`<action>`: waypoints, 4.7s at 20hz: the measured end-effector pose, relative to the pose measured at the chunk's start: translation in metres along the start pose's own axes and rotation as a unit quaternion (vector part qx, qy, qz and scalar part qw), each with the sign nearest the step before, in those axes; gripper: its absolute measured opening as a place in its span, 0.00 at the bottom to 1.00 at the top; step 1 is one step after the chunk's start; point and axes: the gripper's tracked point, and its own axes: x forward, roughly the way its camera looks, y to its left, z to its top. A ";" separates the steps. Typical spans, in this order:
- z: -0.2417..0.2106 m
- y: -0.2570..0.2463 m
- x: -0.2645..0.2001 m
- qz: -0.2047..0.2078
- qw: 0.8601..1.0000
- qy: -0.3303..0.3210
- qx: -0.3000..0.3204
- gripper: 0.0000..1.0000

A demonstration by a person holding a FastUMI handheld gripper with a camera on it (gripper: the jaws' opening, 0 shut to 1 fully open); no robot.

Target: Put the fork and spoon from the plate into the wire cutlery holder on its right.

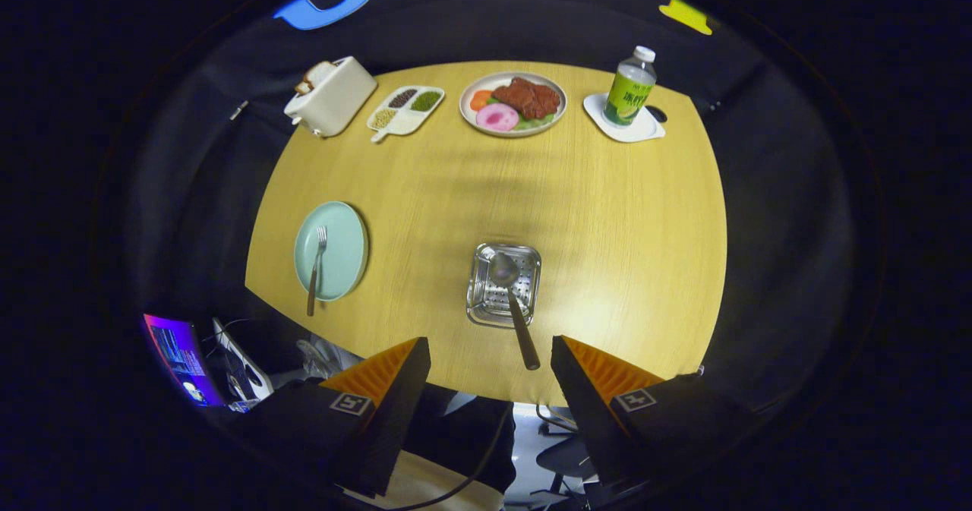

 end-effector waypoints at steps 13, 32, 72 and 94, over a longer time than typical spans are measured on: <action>0.007 0.212 -0.006 0.049 0.976 -0.204 -0.050 1.00; -0.031 0.318 0.240 0.024 0.996 0.007 -0.083 0.95; -0.006 0.289 0.186 0.101 0.991 0.051 -0.071 0.05; -0.034 0.028 0.029 0.005 0.986 0.150 -0.072 0.05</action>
